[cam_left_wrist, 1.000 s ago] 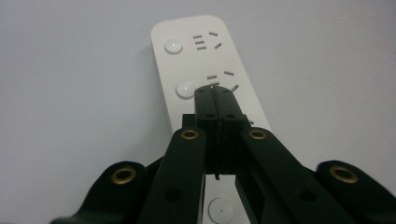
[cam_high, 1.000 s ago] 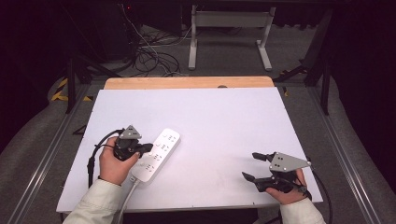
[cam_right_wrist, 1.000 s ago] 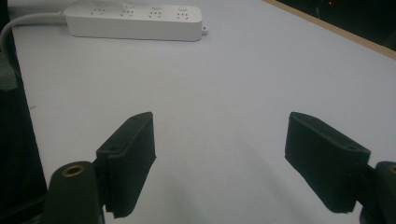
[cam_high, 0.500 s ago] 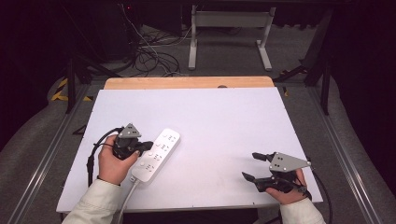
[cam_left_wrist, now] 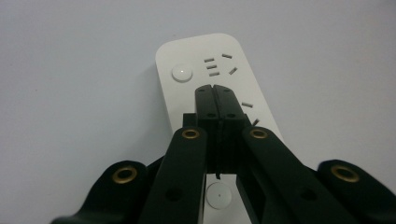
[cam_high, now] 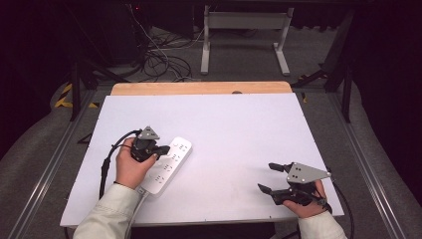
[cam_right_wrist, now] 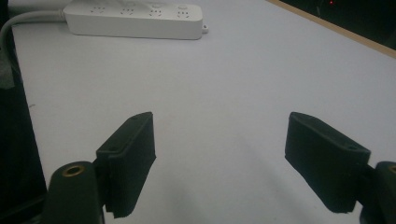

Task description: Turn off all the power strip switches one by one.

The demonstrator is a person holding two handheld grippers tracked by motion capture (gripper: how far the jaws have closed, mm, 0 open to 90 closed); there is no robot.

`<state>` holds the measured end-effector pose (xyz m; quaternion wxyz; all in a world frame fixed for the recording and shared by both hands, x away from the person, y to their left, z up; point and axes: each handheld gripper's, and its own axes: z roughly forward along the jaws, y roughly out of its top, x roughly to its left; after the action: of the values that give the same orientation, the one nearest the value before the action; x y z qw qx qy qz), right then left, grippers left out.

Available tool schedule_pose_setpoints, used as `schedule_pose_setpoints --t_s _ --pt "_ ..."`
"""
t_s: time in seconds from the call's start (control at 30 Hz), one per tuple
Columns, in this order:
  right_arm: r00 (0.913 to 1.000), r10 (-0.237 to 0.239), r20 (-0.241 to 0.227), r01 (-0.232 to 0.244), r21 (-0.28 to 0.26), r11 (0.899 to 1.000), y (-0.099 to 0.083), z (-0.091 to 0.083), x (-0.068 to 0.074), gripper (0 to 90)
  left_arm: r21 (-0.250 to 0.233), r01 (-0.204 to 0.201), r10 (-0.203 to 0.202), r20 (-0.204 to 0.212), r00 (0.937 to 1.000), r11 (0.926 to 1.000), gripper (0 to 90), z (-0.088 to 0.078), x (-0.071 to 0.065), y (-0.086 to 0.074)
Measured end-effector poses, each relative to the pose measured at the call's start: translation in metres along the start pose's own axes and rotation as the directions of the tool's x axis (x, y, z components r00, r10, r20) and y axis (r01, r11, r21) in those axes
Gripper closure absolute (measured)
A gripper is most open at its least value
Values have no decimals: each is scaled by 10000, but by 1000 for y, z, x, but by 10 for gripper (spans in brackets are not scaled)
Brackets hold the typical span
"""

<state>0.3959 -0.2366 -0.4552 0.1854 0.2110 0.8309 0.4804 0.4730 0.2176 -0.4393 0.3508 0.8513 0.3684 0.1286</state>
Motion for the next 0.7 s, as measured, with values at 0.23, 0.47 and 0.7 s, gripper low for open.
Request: schedule_pose_setpoints --t_s 0.23,0.47,0.7 --pt "10000 -6 -6 6 -29 10000 0 0 0 247 151 86 -87 30 10000 9998 899 10 2 0" --pt "10000 4 -16 -4 -16 10000 0 0 0 247 303 108 -105 -110 9999 9995 899 14 7 -3" --pt "10000 25 -17 -25 0 10000 0 0 0 246 248 131 -129 -106 9999 9996 899 15 7 -4"
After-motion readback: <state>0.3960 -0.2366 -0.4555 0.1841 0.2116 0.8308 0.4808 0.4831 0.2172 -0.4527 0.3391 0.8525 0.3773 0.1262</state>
